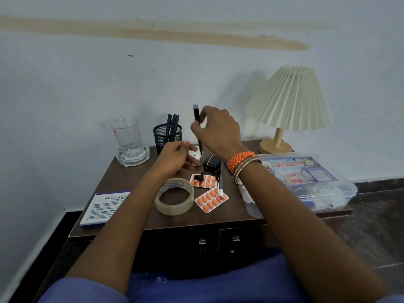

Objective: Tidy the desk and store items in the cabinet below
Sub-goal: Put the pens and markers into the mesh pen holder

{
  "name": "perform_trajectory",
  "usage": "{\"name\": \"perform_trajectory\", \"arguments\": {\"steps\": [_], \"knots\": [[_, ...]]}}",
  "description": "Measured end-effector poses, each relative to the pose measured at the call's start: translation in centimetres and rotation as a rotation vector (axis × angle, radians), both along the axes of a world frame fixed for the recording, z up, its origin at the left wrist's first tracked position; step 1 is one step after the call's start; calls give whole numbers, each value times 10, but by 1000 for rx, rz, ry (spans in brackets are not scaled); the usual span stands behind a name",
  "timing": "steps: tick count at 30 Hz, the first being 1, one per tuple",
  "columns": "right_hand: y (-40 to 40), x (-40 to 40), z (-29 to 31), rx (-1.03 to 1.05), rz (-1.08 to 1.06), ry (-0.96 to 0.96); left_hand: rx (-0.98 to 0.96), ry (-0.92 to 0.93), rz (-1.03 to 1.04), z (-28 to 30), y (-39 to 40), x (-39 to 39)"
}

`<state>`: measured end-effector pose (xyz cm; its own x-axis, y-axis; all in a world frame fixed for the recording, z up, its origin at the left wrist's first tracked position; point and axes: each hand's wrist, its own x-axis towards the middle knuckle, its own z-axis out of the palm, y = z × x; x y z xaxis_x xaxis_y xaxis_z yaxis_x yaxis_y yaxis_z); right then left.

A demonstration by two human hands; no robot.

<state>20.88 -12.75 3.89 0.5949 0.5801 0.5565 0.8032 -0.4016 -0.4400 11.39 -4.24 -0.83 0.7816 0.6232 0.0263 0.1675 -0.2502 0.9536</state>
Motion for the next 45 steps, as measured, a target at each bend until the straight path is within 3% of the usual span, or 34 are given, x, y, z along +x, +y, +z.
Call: {"name": "perform_trajectory", "arguments": {"steps": [3, 8, 13, 15, 17, 20, 22, 24, 26, 29, 31, 45], "knots": [[4, -6, -6, 122, 156, -172, -243, -61, 89, 11, -2, -2], [5, -7, -22, 11, 329, -396, -690, -201, 8, 18, 5, -8], [8, -13, -25, 45, 421, -415, -811, -305, 83, 18, 14, -15], [8, -13, -25, 105, 355, -308, -786, -349, 148, 18, 15, -15], [8, -9, -24, 200, 216, -131, -640, -332, 204, 17, 14, -14], [10, 2, -15, 316, 67, 343, -342, -220, 176, 13, 11, -15], [16, 15, -13, 242, 91, 695, -205, -135, 80, 9, 8, -18], [22, 21, -19, 98, 142, 850, -100, -60, 17, 8, 5, -19], [23, 20, -23, 192, 200, 897, -64, -44, 3, 9, 3, -18], [20, 17, -19, 586, 307, 988, -10, -27, 9, 10, 4, -20], [20, 17, -14, 742, 400, 1063, 57, 16, 7, 9, 7, -22], [17, 13, -8, 824, 498, 1105, 91, -10, 8, 9, 5, -16]]}}
